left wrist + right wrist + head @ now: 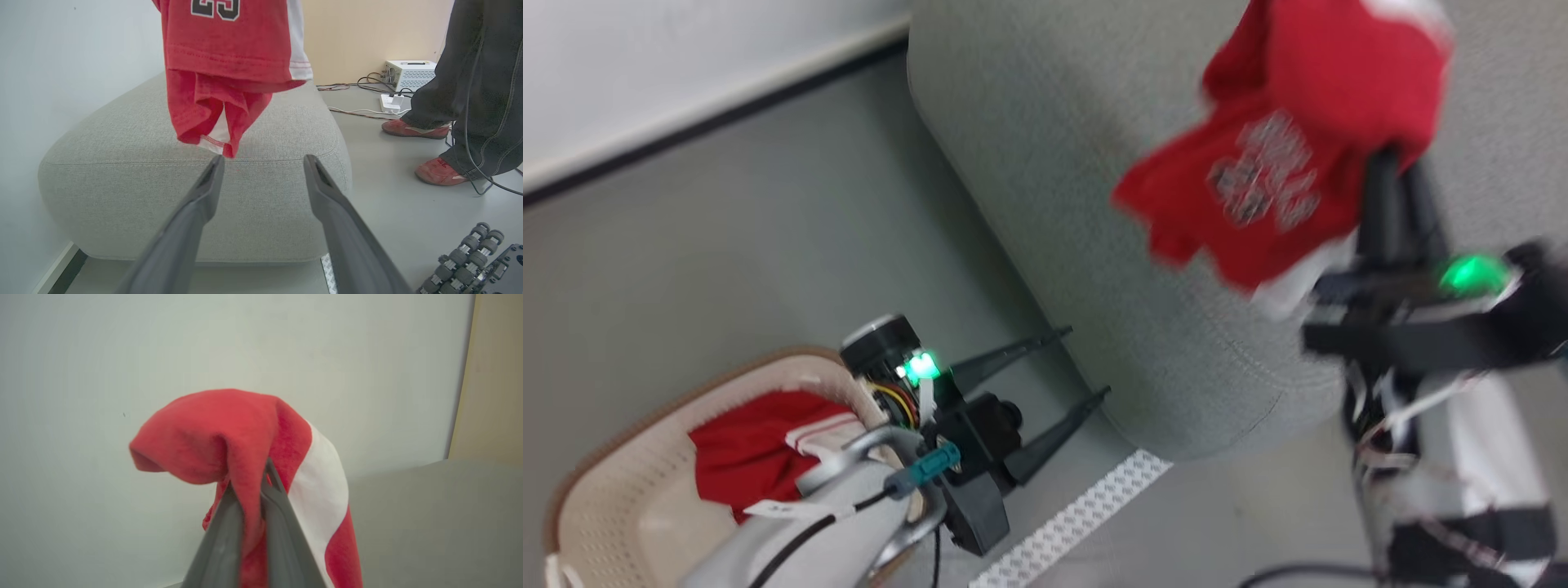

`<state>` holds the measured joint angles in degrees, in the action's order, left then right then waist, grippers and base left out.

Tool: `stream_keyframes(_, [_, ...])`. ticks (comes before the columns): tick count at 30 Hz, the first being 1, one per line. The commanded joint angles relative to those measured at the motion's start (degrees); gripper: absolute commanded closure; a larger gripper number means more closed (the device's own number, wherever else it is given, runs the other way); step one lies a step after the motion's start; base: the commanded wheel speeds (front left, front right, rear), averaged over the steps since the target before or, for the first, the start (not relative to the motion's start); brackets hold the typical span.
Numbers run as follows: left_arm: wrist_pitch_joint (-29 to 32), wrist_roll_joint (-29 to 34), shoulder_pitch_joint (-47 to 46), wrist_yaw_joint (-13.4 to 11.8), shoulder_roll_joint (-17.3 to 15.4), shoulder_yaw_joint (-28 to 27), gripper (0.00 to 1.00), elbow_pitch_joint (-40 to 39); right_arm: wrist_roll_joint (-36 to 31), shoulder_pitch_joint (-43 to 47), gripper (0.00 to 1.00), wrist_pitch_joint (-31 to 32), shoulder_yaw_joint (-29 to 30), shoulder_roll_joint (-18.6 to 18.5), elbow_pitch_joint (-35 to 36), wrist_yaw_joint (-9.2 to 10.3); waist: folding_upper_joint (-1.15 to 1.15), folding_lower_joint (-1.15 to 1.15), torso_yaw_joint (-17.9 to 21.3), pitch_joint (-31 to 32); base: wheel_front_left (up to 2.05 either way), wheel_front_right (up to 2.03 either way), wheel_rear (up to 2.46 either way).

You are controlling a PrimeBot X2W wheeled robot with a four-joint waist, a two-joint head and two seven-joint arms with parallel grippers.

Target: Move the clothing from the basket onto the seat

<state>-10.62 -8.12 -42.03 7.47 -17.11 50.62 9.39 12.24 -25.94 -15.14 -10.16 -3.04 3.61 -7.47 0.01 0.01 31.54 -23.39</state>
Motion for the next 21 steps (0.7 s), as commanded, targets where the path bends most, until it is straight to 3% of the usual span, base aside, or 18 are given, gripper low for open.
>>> stream_keyframes(1, [0.3, 0.1, -1.3, 0.0, -1.0, 0.2, 0.0, -0.5, -0.7, -2.8, 1.0, -0.1, 1.1, 0.2, 0.4, -0.04, -0.01, -0.01, -0.4, -6.0, 0.0, 0.0, 0.0])
stream_keyframes(7, [2.3, 0.0, -6.5, 0.0, -3.1, 1.9, 0.0, -3.0, -0.1, -14.3, 1.0, -0.1, 9.9, -3.1, 0.1, -0.04, -0.01, -0.01, -2.8, -11.9, 0.0, 0.0, 0.0])
stream_keyframes(10, [3.9, -0.2, -10.5, 0.0, -4.1, 3.5, 0.0, -4.9, 1.1, -20.6, 1.0, -0.1, 15.1, -6.7, 0.0, -0.01, -0.01, -0.01, -5.0, -16.1, 0.0, 0.0, 0.0])
stream_keyframes(21, [7.1, -0.4, -17.2, 0.0, -7.7, 4.4, 0.0, -8.5, 0.0, -29.6, 1.0, -0.1, 26.6, -13.5, -3.8, -0.02, -0.01, -0.01, -7.2, -25.8, 0.0, 0.0, 0.0])
